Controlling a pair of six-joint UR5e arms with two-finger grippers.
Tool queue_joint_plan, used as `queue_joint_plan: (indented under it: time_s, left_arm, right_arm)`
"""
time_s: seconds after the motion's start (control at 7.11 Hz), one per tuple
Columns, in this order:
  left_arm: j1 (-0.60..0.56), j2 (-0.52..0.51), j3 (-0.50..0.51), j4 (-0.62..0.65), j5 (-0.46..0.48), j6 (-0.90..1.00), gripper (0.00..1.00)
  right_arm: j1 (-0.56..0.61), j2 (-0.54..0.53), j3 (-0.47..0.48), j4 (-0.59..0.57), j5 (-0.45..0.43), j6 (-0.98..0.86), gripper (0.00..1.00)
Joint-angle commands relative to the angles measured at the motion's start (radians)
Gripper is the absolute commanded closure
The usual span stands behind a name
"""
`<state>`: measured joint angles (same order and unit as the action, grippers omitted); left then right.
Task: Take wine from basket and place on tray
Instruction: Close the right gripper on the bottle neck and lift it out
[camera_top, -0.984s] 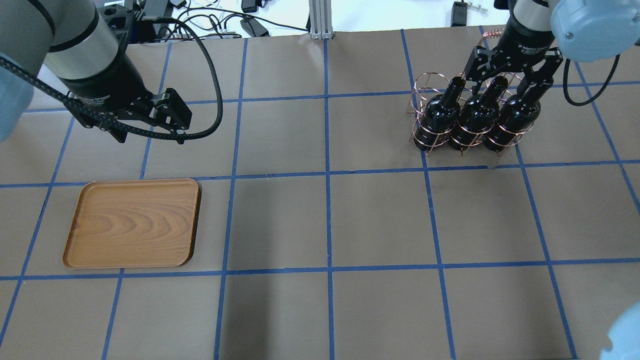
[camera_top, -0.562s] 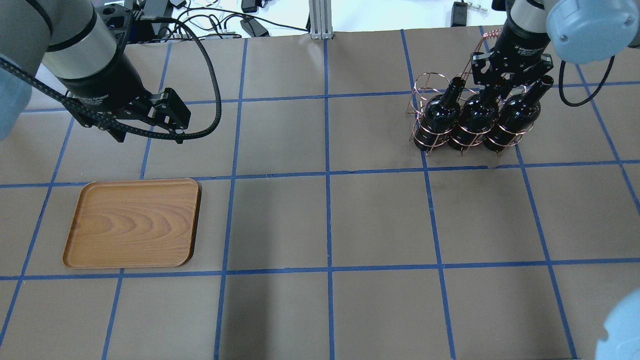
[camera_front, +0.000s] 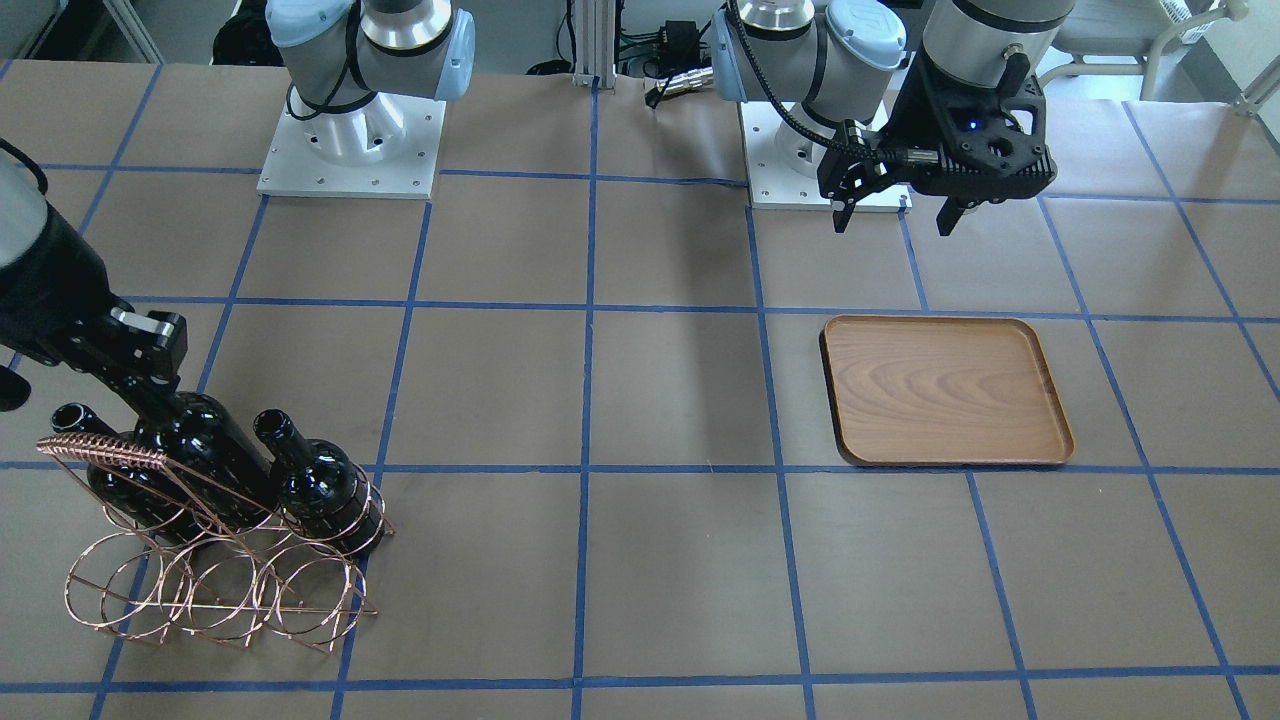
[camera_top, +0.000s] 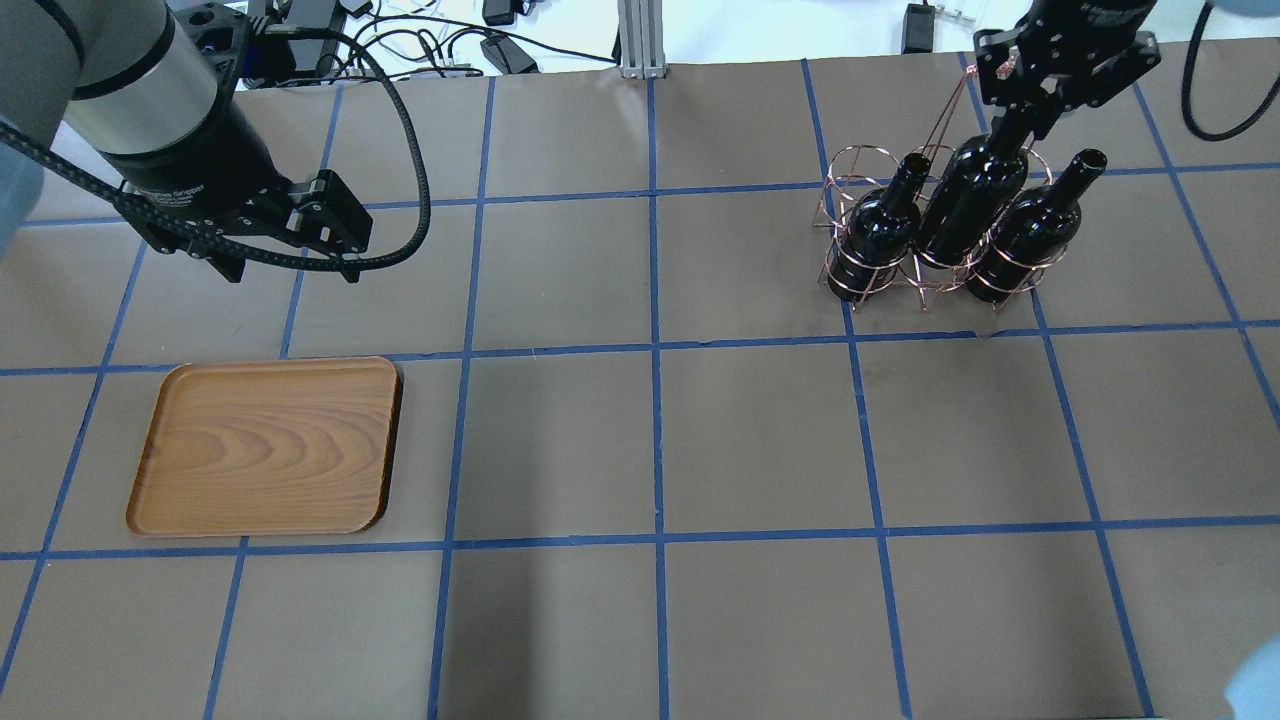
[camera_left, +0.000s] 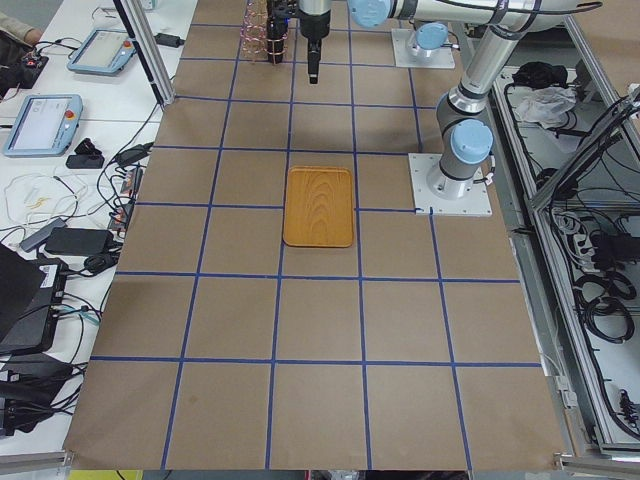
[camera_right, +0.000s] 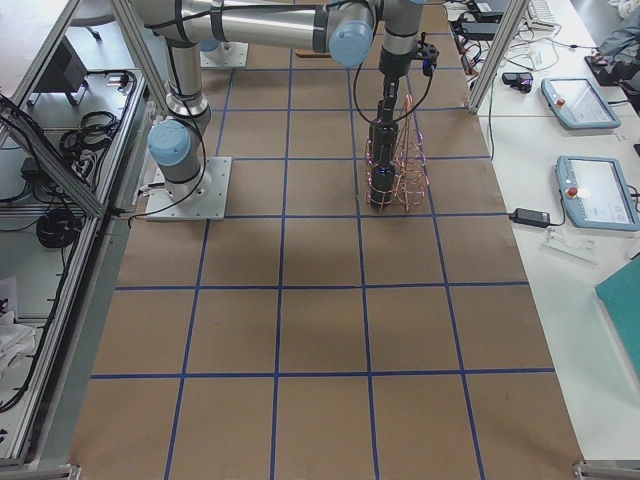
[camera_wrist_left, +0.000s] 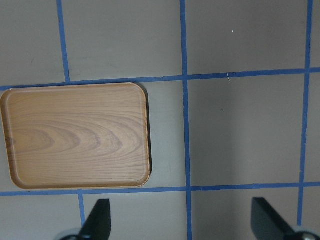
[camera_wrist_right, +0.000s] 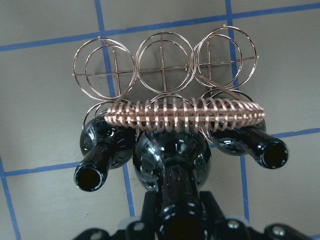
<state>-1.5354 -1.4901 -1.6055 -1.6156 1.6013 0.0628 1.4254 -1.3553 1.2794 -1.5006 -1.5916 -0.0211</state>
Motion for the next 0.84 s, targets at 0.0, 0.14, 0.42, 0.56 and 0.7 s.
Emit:
queue_joint_plan:
  time_s: [0.0, 0.14, 0.42, 0.56, 0.7]
  left_arm:
    - [0.029, 0.005, -0.001, -0.006, -0.001, 0.023, 0.00]
    - [0.046, 0.007, -0.001, -0.006, -0.004, 0.032, 0.00]
    - [0.055, 0.005, -0.001, -0.010, 0.006, 0.058, 0.00]
    - [0.069, 0.005, -0.001, -0.013, 0.006, 0.061, 0.00]
    - [0.072, 0.007, -0.002, -0.018, 0.006, 0.060, 0.00]
  right_arm:
    - [0.006, -0.080, -0.075, 0.190, 0.007, 0.004, 1.00]
    - [0.035, -0.100, -0.024, 0.247, 0.005, 0.030, 1.00]
    - [0.149, -0.149, 0.166, 0.132, 0.008, 0.163, 1.00]
    - [0.250, -0.162, 0.239, 0.058, 0.007, 0.308, 1.00]
    - [0.359, -0.131, 0.248, -0.042, 0.008, 0.422, 1.00]
